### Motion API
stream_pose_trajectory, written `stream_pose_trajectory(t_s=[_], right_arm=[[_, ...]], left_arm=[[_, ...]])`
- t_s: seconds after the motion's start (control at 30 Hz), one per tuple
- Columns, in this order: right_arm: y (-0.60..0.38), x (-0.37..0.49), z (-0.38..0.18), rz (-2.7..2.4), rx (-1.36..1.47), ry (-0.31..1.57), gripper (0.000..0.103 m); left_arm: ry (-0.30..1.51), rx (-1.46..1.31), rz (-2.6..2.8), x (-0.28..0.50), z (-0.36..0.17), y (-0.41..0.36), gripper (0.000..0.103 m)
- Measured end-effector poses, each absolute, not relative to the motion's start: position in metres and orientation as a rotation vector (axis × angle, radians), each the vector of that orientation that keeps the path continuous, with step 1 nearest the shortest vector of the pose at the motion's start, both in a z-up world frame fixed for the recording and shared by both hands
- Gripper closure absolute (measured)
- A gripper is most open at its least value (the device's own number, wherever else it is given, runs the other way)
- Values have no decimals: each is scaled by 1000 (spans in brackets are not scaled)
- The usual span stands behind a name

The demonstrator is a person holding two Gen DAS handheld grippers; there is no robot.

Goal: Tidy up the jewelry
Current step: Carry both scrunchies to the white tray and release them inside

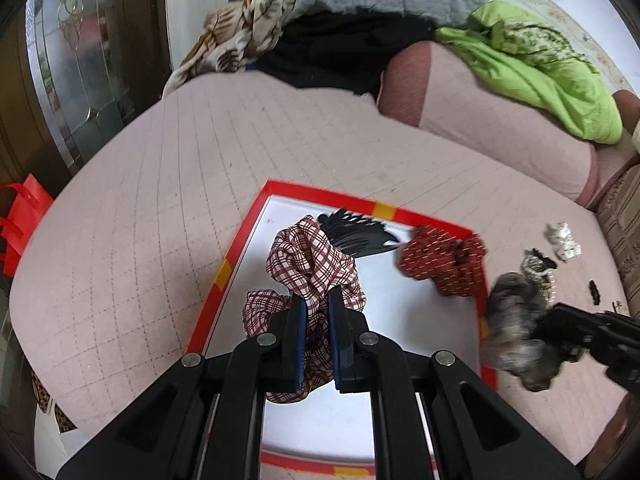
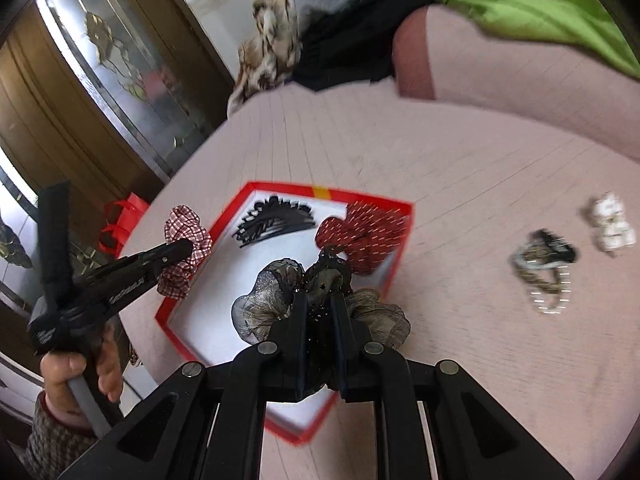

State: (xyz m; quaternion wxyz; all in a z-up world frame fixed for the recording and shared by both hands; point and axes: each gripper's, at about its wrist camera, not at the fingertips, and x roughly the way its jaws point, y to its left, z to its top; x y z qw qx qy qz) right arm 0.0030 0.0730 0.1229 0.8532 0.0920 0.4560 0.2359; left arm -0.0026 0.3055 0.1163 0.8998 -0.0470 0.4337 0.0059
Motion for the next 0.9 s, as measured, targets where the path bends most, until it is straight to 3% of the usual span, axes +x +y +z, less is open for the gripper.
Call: stream_pose_trajectory(t_s=[0.57,0.7,0.8,0.9], right_arm=[[136,39,73,483,98,1038,89],[137,40,69,478,95,1040,88],[136,38,71,479,93,1029,74],[137,35,76,479,63,1008,71]], left_arm=[[1011,-175,23,27,57,333,92],[1000,-172,35,27,58,333,82],[994,-181,44,26,62,334,73],[991,-179,59,22,69,331,67]])
